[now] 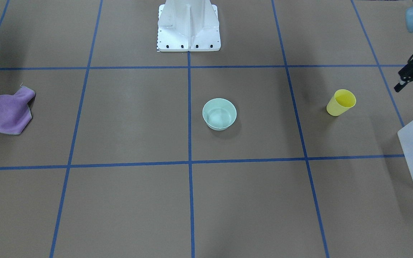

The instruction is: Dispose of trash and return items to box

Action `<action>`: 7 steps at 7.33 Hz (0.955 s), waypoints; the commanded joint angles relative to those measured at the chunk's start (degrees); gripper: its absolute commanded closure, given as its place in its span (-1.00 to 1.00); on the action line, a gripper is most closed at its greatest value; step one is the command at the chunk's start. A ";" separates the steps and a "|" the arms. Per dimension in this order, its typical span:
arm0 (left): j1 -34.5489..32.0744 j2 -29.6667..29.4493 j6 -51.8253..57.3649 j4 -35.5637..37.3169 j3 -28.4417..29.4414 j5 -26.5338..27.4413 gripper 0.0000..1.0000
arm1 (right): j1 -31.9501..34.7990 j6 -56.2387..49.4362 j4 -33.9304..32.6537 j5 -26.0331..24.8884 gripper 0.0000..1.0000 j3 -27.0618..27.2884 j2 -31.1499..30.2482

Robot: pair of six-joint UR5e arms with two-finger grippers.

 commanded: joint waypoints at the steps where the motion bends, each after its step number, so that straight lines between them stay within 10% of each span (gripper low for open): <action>1: 8.30 0.16 -7.20 -1.55 0.10 5.28 -0.97 | -0.04 0.20 0.13 -0.02 -1.00 -0.01 -0.02; 6: 14.64 0.08 -7.30 -1.90 1.50 7.13 -0.66 | -0.04 0.20 0.13 -0.64 -1.00 -0.27 -0.02; 7: 15.00 -0.36 -7.21 -1.90 2.38 7.22 -0.28 | -0.04 0.20 0.13 -0.64 -1.00 -0.18 -0.02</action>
